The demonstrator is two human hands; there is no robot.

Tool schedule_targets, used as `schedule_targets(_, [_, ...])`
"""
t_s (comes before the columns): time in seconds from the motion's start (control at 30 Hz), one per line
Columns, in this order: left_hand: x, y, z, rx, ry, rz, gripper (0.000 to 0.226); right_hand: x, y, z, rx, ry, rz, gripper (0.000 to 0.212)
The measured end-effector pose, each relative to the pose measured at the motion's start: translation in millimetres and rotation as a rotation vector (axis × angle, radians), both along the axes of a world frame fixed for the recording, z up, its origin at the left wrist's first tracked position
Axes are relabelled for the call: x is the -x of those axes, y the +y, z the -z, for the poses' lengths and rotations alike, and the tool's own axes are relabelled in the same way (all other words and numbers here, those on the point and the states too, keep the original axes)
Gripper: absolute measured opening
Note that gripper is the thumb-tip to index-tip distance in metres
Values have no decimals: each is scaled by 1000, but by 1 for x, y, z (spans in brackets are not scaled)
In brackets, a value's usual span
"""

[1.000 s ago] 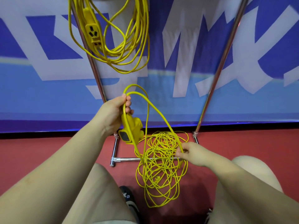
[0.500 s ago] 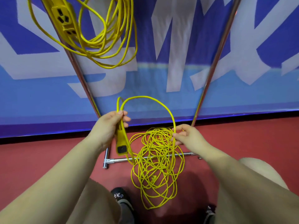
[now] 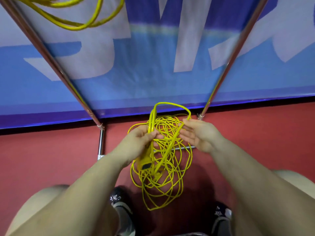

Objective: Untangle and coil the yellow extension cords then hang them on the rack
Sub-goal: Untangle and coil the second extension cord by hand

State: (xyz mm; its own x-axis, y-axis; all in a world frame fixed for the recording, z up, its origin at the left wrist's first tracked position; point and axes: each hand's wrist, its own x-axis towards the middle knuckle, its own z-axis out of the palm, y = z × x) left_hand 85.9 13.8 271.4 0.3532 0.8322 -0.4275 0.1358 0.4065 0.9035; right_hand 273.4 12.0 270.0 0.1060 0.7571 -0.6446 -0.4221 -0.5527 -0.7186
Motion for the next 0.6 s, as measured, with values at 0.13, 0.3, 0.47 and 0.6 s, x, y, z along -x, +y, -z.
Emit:
schedule_targets(0.13, [-10, 3, 16, 43, 38, 62, 7, -2, 10, 5, 45, 19, 80, 9])
schedule_targets(0.3, [-18, 2, 22, 80, 31, 124, 15, -8, 15, 9, 43, 37, 178, 14])
schedule_targets(0.47, [-25, -4, 23, 113, -19, 149, 19, -9, 14, 10, 65, 32, 235, 9])
schedule_targets(0.6, [-22, -5, 26, 123, -53, 147, 19, -9, 14, 8, 69, 39, 299, 15])
